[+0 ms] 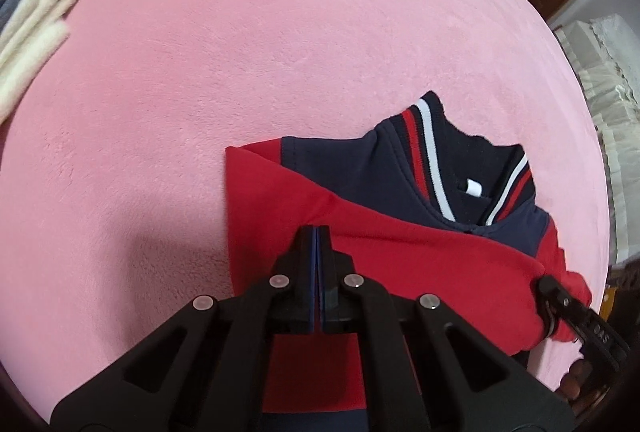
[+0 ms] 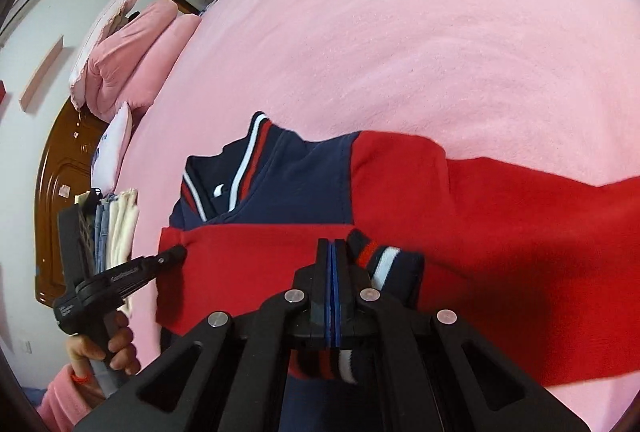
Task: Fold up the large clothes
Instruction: 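Release the sleeve with the left gripper and lift away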
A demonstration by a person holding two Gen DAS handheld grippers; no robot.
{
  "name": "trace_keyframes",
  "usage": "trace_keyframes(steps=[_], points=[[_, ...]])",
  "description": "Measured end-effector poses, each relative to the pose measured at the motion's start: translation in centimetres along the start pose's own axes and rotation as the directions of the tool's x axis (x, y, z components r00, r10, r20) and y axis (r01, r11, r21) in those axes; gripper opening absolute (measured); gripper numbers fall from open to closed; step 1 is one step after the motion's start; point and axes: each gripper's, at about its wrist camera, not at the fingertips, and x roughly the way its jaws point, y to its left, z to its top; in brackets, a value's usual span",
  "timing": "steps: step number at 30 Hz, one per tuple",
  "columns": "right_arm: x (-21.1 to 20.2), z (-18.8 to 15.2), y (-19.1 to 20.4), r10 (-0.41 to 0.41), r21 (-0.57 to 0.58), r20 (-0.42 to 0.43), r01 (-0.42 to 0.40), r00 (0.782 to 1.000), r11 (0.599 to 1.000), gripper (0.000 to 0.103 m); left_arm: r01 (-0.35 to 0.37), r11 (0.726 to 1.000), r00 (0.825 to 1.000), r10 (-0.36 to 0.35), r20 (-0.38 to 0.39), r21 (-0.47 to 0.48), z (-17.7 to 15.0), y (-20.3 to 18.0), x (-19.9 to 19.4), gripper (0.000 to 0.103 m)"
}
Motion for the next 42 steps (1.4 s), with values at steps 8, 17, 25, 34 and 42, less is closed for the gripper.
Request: trace_keyframes(steps=[8, 17, 25, 34, 42], points=[[-6.6, -3.1, 1.8, -0.077, 0.044, 0.053, 0.075, 0.996, 0.996, 0.035, -0.041, 0.993, 0.999, 0.041, -0.003, 0.109, -4.9, -1.8, -5.5, 0.036], [-11.4, -11.3, 5.8, -0.192, 0.070, 0.033, 0.190, 0.981, 0.979, 0.078, -0.067, 0.988, 0.990, 0.083, -0.110, 0.138, -13.0, -0.7, -11.6, 0.059], [-16.3, -17.7, 5.9, -0.223, 0.213, 0.037, 0.210, 0.974, 0.954, 0.088, -0.057, 0.977, 0.976, 0.098, -0.196, 0.207, -16.0, 0.4, -14.9, 0.067], [-19.0, -21.8, 0.5, -0.262, 0.419, 0.042, 0.221, 0.964, 0.880, 0.090, -0.064, 0.943, 0.980, 0.121, -0.158, 0.327, -19.0, -4.8, -15.2, 0.070], [-21.5, -21.3, -6.5, -0.305, 0.557, 0.047, 0.228, 0.951, 0.798, 0.090, -0.035, 0.914, 0.969, 0.130, -0.211, 0.404, -23.0, -12.6, -14.5, 0.070]])
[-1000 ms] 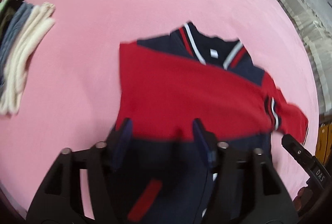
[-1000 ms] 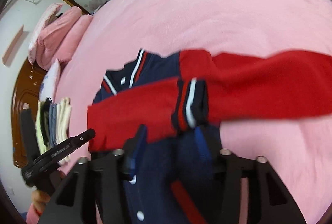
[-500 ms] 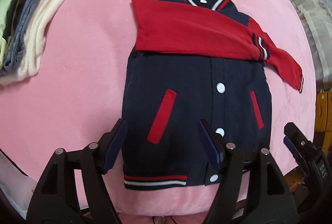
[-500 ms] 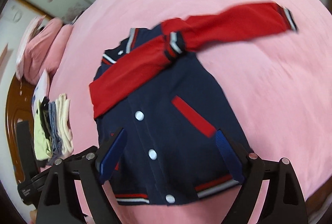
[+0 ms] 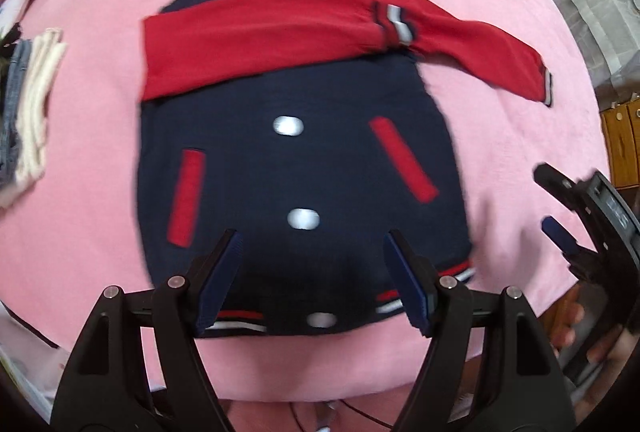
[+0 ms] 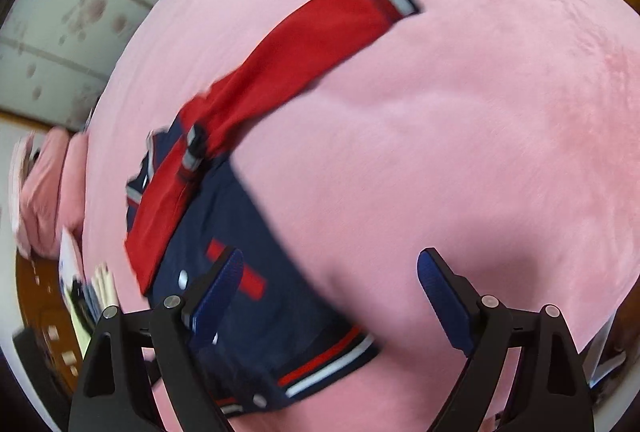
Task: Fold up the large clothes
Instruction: 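Release the sleeve with the left gripper and lift away, then grasp the other red sleeve cuff with the right gripper and lift it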
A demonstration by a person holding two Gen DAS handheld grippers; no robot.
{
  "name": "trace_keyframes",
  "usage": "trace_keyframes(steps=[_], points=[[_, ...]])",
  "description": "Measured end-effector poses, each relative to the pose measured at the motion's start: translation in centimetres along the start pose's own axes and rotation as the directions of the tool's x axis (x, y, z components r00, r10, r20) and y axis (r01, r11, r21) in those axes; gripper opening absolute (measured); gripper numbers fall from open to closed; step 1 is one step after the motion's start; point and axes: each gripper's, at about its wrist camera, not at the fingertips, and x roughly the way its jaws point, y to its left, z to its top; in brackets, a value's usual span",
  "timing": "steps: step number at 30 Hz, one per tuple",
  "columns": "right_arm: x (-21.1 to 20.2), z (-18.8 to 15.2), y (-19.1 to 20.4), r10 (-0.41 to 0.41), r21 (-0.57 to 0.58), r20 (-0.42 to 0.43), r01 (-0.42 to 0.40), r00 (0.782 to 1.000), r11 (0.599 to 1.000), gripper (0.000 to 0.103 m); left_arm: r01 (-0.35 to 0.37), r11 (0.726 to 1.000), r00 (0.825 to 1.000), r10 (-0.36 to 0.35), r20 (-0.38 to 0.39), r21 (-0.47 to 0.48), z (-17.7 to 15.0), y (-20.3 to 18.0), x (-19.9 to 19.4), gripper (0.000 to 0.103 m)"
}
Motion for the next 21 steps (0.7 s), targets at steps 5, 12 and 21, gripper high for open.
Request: trace_keyframes(steps=[5, 12, 21], points=[[1.0, 3.7, -3.1, 0.042, 0.052, -0.030, -0.040, 0.999, 0.998, 0.077, -0.024, 0.999, 0.999, 0.023, -0.030, -0.036, 1.4, -4.5, 1.6, 0.070], [2.9, 9.0, -5.2, 0.111, 0.073, -0.031, -0.109, 0.993, 0.991, 0.058, -0.045, 0.991, 0.996, 0.035, -0.080, -0.129, 3.7, -8.2, 4.0, 0.070], [4.5, 13.7, -5.5, 0.186, 0.121, 0.062, -0.192, 0.981, 0.974, 0.038, -0.099, 0.976, 0.991, 0.078, -0.110, -0.196, 5.7, -9.9, 5.8, 0.070]])
